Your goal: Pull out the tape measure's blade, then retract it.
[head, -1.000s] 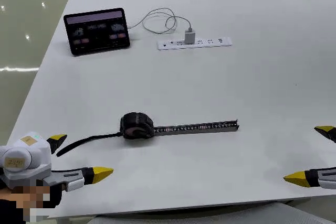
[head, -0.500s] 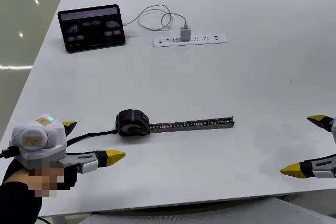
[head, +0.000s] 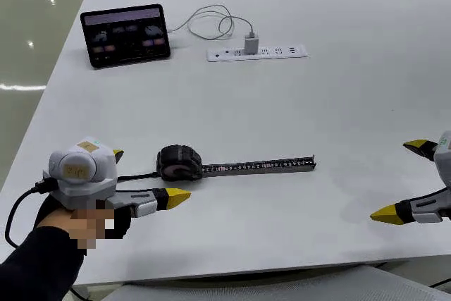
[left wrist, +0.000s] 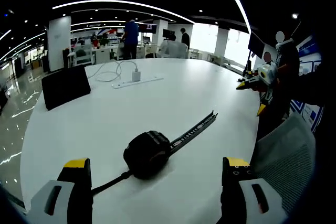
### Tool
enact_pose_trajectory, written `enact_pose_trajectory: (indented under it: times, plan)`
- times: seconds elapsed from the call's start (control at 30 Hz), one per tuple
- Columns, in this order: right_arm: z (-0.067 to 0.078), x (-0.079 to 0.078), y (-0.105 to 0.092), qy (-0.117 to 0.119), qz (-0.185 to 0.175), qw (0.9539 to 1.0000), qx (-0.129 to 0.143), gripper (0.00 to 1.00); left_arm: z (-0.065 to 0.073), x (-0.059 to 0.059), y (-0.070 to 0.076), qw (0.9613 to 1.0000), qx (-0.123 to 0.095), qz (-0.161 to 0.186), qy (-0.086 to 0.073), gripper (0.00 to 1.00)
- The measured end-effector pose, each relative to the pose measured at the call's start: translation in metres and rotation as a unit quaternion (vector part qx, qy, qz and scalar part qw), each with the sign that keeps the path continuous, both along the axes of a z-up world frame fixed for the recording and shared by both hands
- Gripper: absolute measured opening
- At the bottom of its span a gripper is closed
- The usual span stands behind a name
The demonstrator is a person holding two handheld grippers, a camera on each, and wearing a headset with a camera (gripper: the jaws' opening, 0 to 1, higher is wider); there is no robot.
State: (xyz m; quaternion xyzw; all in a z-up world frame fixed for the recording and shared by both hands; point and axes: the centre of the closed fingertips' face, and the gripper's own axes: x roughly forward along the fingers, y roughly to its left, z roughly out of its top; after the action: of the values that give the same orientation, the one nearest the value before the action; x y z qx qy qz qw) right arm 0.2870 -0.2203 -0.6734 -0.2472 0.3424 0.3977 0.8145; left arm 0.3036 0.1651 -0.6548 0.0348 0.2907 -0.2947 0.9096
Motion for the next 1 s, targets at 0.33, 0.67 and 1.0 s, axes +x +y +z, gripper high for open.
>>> enact_pose_trajectory:
  times: [0.33,0.67,1.0]
  plan:
    - [0.0,0.01,0.01,0.001,0.025,0.9996,-0.009,1.0,-0.015,0.007,-0.011,0.9991,0.025,0.034,-0.006,1.0]
    - [-0.001,0.015,0.018,0.004,0.04,0.9991,-0.014,1.0,-0.023,0.016,-0.031,0.9983,0.004,0.058,-0.01,1.0]
    - [-0.011,0.011,0.019,0.01,0.036,0.9992,-0.009,1.0,-0.035,0.016,-0.036,0.9976,0.006,0.068,-0.014,1.0]
